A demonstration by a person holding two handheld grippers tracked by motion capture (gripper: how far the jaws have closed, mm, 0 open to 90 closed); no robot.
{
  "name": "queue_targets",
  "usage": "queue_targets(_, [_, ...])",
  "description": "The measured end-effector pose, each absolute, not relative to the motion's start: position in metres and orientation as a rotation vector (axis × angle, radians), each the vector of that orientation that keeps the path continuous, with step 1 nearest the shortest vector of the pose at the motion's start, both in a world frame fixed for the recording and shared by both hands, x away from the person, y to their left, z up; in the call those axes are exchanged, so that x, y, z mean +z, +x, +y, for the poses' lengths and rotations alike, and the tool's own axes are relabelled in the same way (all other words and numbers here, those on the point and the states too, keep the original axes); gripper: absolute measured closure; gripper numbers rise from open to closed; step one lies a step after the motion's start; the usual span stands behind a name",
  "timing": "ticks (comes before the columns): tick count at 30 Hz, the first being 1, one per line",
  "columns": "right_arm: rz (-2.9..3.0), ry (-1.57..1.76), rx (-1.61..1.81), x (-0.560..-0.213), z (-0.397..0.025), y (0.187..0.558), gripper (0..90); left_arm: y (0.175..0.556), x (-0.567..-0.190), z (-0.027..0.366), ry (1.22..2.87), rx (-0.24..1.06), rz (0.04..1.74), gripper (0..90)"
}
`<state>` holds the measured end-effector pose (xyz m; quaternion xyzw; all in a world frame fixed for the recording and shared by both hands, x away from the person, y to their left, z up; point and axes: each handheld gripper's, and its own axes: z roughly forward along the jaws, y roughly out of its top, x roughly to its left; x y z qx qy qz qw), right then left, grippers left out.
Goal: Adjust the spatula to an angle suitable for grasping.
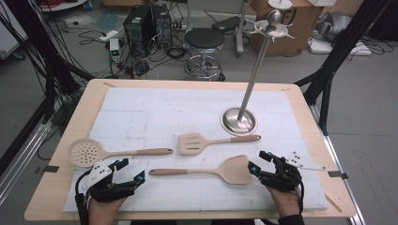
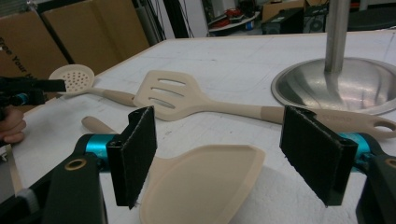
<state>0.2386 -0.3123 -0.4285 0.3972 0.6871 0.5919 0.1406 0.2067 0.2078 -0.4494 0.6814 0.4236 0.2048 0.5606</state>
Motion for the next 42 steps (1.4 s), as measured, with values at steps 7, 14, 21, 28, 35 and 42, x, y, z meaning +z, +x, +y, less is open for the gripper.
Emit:
queue_targets(7, [2.03,1.098,1.733,-0.42,-0.297,0.24,27.5,0.205,-0.448,0.21,1.591,0.486,1.0,19.6])
queue_targets(14, [2.132,1.027,1.831,-0.411,-0.272,0.237,40.3,0.204,-0.448,0.21,1.592,0.485,1.002,19.6])
queue_targets(21, [2.248,0.992,1.8,-0.412,-0.241,0.244,57.0,0.203,-0.447,0.211,1.589,0.487,0.998,20.2])
queue_targets(28, [2.308,0.941,1.797,-0.411,-0.217,0.245,78.2,0.203,-0.447,0.211,1.589,0.485,0.997,20.3])
queue_targets(35, [2.435,0.918,1.782,-0.418,-0.178,0.245,89.3,0.203,-0.447,0.211,1.587,0.485,0.996,20.2])
queue_targets(42, [2.622,0.933,1.626,-0.435,-0.135,0.25,89.4,0.202,-0.446,0.212,1.582,0.485,0.992,20.3])
